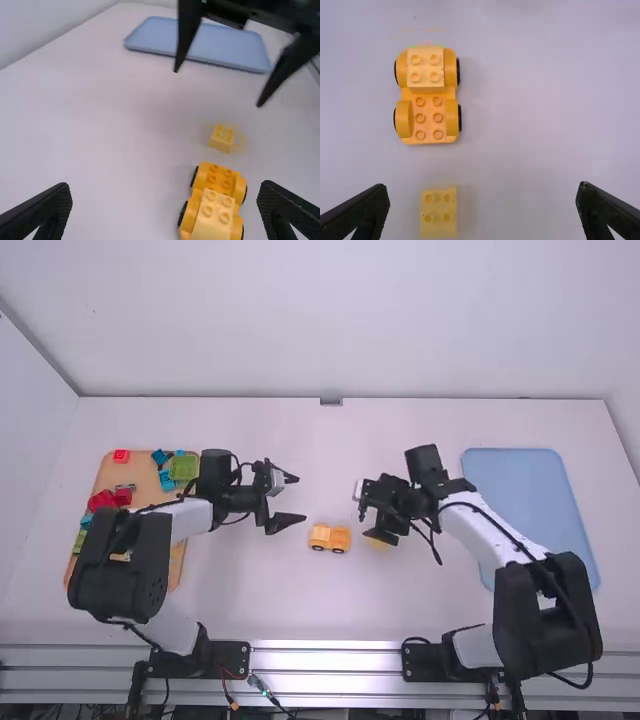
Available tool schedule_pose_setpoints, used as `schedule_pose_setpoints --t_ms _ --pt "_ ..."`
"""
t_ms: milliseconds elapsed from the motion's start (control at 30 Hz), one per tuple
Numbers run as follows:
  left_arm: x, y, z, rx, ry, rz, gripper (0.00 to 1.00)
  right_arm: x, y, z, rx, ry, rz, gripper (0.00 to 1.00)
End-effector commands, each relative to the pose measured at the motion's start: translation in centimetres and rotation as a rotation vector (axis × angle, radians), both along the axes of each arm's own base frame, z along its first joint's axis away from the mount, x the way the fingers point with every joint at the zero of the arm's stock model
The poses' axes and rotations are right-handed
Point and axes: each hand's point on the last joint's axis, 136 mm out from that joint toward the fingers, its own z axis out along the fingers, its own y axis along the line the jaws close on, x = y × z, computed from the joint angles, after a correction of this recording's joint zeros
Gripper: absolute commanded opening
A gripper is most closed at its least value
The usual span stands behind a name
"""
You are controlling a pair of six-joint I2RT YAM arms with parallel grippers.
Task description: Assemble lego blocks to make yellow taxi
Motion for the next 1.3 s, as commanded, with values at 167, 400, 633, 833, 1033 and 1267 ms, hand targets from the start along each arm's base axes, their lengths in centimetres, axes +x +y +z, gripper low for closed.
schedule_pose_setpoints --t_ms 167,400,633,833,1033,1267 --pt "-0.6 -0.8 -1.6 -0.063 -0.058 -0.126 0.99 -2.9 -0.1 -4.1 0.259 0.094 0.005 0.99" --pt "-0.6 -0.9 -1.6 -0.079 -0.051 -0.137 0.99 -3.3 -1.0 -7.0 0.294 0.087 0.002 0.85" --pt "-0.8 -0.9 -1.7 -0.083 -0.026 -0.138 0.99 -3.0 -1.5 -9.0 0.267 0.121 -0.018 0.71" --pt "-0.8 -0.9 -1.8 -0.083 -0.022 -0.137 0.99 -3.2 -2.0 -9.9 0.23 0.138 -0.035 0.59" --pt "-0.9 -0.9 -1.8 -0.083 -0.019 -0.138 0.99 -3.2 -2.1 -10.0 0.225 0.141 -0.037 0.43" --pt "-1.8 -2.4 -3.2 -0.014 -0.006 -0.159 0.98 -2.9 -1.9 -9.6 0.245 0.15 -0.048 0.29"
